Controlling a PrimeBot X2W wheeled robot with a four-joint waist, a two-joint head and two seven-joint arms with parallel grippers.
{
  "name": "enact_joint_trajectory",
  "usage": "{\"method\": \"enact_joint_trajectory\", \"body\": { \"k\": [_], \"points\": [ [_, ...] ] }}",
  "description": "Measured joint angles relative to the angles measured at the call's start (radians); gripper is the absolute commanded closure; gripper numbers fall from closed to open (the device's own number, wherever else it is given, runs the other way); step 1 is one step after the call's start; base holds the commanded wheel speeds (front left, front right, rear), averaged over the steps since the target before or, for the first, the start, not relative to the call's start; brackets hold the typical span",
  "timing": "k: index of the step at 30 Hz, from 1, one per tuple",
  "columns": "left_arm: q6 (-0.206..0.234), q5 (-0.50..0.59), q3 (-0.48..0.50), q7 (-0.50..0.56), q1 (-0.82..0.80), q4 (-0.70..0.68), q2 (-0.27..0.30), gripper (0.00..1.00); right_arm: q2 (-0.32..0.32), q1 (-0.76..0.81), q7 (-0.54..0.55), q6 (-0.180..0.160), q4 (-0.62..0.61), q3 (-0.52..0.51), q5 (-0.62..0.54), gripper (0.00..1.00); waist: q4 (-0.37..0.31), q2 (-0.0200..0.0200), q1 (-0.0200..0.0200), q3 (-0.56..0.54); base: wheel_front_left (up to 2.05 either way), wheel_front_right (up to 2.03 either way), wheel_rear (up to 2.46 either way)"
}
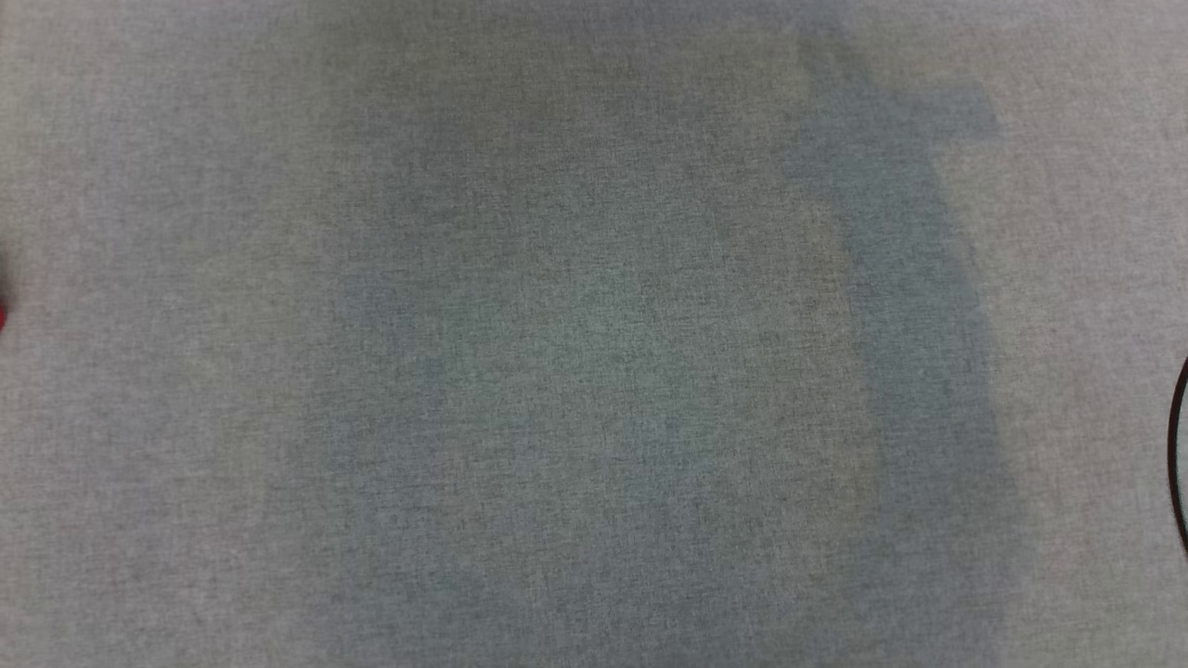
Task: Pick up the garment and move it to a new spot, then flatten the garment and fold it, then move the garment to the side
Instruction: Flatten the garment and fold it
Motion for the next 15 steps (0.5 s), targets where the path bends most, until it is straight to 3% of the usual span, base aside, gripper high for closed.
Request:
{"method": "enact_joint_trajectory", "body": {
  "k": [4, 10, 15],
  "points": [
    [0.008, -0.031, 0.028, -0.015, 0.159, -0.015, -0.009, 1.00, -0.017, 0.158, -0.021, 0.000, -0.063, 0.102, 0.035, 1.00, 0.008, 0.0001, 0.0001, -0.015, 0.00, 0.00, 0.00],
    [0.095, 0.012, 0.184, -0.016, 0.544, -0.256, 0.023, 1.00, -0.049, 0.452, -0.037, 0.000, -0.195, 0.191, 0.121, 1.00, 0.015, 0.0000, -0.0001, -0.069, 0.00, 0.00, 0.00],
    [0.159, 0.050, 0.278, -0.016, 0.917, -0.477, 0.009, 1.00, -0.072, 0.682, -0.039, 0.000, -0.327, 0.191, 0.161, 1.00, 0.014, 0.0000, -0.0003, -0.121, 0.00, 0.00, 0.00]
  ]
}}
